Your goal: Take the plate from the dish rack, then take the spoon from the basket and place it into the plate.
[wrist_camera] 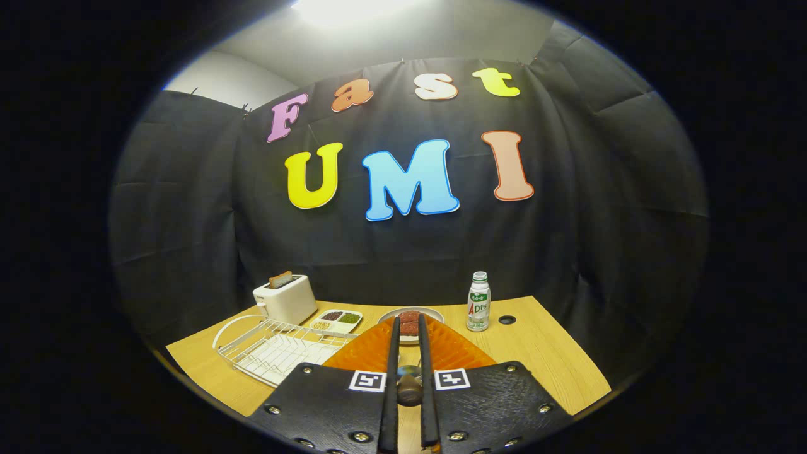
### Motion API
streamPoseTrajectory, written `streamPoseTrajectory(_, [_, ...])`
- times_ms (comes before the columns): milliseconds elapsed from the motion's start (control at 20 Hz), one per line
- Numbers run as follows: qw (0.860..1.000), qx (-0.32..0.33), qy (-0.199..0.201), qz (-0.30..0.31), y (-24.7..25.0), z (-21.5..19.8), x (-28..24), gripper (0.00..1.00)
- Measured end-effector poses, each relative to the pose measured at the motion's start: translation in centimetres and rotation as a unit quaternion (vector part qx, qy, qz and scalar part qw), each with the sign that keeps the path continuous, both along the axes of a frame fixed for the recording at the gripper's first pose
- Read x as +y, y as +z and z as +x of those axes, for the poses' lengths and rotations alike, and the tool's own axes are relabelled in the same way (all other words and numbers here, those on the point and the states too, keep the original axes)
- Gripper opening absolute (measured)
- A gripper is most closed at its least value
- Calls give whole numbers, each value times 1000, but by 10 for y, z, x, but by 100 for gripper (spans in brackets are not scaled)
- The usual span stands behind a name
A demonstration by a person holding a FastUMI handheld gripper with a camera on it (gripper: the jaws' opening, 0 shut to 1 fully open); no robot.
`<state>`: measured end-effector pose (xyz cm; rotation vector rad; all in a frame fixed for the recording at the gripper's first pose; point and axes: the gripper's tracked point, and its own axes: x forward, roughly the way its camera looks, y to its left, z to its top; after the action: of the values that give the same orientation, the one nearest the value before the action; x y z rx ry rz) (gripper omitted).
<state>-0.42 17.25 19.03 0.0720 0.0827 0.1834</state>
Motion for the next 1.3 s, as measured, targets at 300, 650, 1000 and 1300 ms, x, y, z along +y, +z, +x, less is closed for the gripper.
streamPoseTrajectory(300, [999, 19, 28, -1, -10, -32, 28, 14])
streamPoseTrajectory(650, [996, 64, 64, -12, -65, -50, 68, 14])
streamPoseTrajectory(1000, [985, 94, 138, 31, -110, -57, 127, 14])
streamPoseTrajectory(1300, [962, 135, 235, 41, -152, -56, 154, 14])
